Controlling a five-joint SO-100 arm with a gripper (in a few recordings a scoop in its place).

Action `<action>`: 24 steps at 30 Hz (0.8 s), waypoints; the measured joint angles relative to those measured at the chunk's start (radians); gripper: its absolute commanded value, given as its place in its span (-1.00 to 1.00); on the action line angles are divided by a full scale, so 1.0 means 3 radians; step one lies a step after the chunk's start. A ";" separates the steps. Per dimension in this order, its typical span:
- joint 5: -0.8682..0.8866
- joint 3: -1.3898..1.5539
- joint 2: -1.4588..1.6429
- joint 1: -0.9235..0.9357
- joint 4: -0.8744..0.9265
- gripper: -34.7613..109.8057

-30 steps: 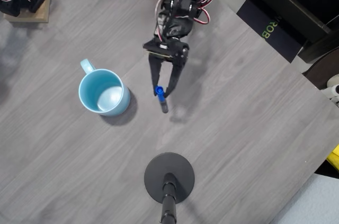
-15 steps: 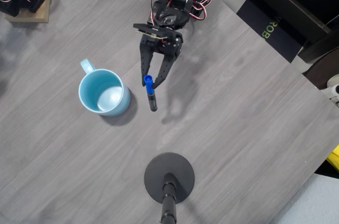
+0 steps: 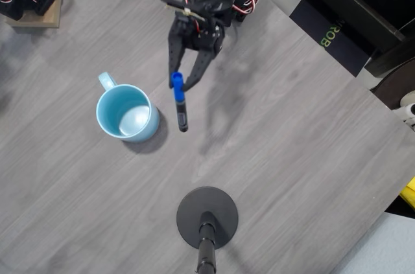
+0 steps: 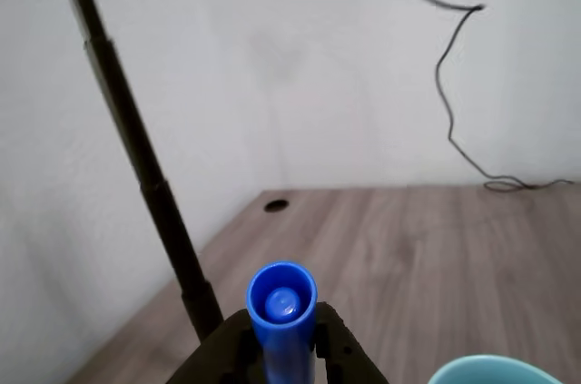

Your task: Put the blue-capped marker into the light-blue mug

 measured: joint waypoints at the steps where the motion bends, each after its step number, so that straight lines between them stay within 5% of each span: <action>1: 0.0026 -0.0082 0.0000 0.0005 0.0036 -0.52; 24: 0.0757 -0.0803 -0.0767 0.1084 0.1023 -0.52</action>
